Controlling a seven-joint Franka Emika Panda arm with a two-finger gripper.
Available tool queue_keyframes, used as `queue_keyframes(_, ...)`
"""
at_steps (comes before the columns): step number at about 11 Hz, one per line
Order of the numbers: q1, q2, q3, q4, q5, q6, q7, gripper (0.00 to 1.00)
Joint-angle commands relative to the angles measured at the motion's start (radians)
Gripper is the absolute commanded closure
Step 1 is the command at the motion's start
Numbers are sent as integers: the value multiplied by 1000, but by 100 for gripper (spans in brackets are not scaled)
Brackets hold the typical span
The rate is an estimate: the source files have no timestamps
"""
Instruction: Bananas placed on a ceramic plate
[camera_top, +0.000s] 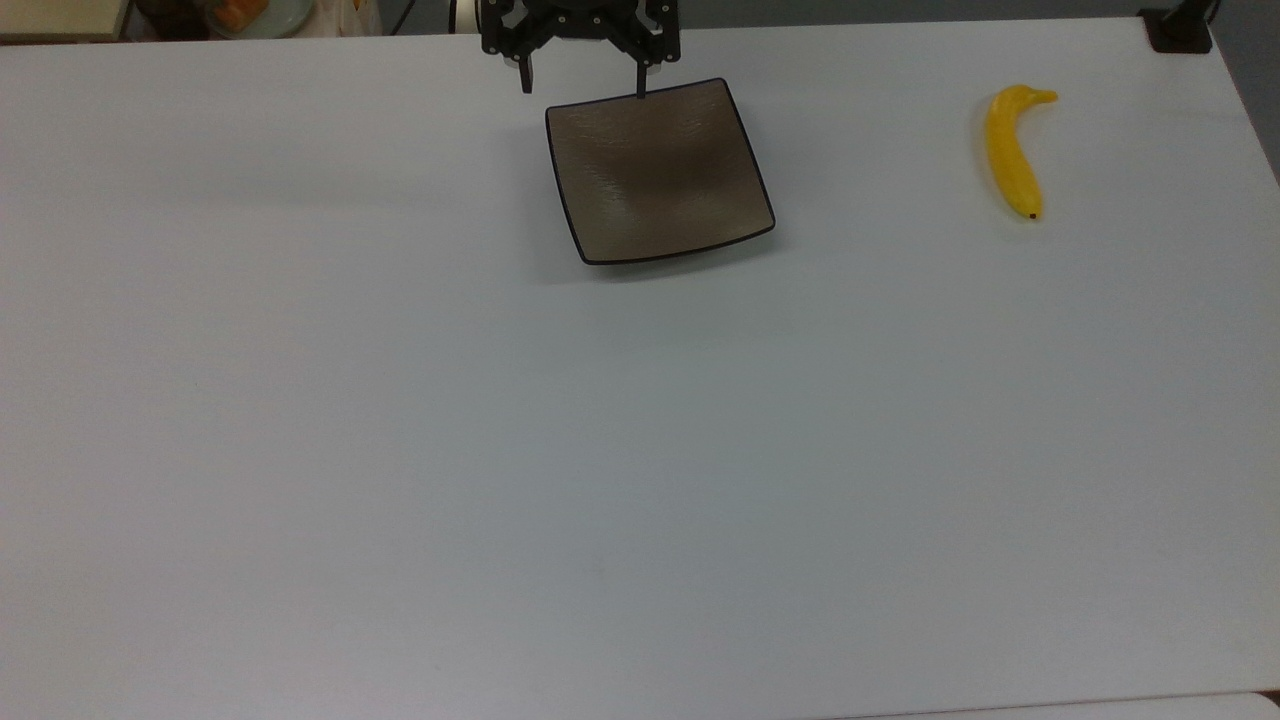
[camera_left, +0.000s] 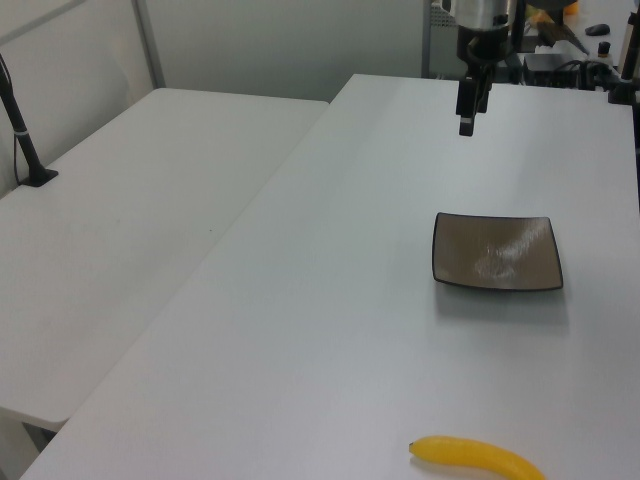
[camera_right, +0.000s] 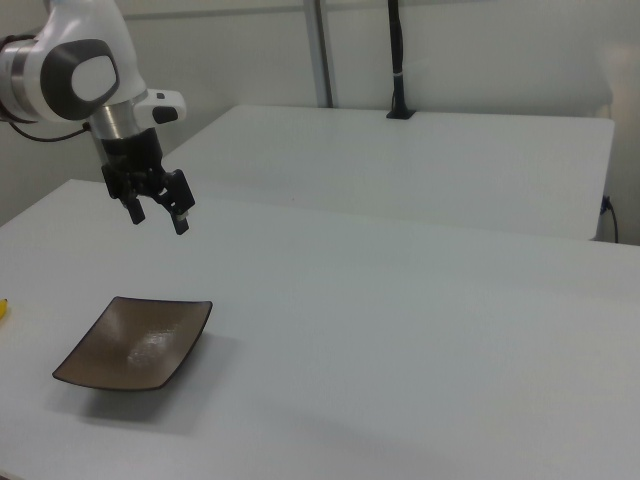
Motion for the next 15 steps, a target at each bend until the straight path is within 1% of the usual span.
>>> queue_keyframes(1,-11,-15,-5,-14,25,-10,-16,0)
queue_keyframes(6,-24,-9,-2,-17,25,-13,-20,0)
queue_keyframes(7,-45,-5,10,-15,26,-13,-22,0)
queue_keyframes(8,-75,1,34,-10,26,-13,-22,0)
queue_keyframes(9,-120,2,80,-10,28,-11,-22,0)
queue_keyframes(10,-176,2,138,-10,30,-11,-22,0)
queue_keyframes(11,-191,2,157,-10,30,-11,-22,0)
queue_keyframes(13,-171,2,156,-13,28,-13,-19,0)
queue_keyframes(15,-169,2,156,-14,28,-11,-19,0)
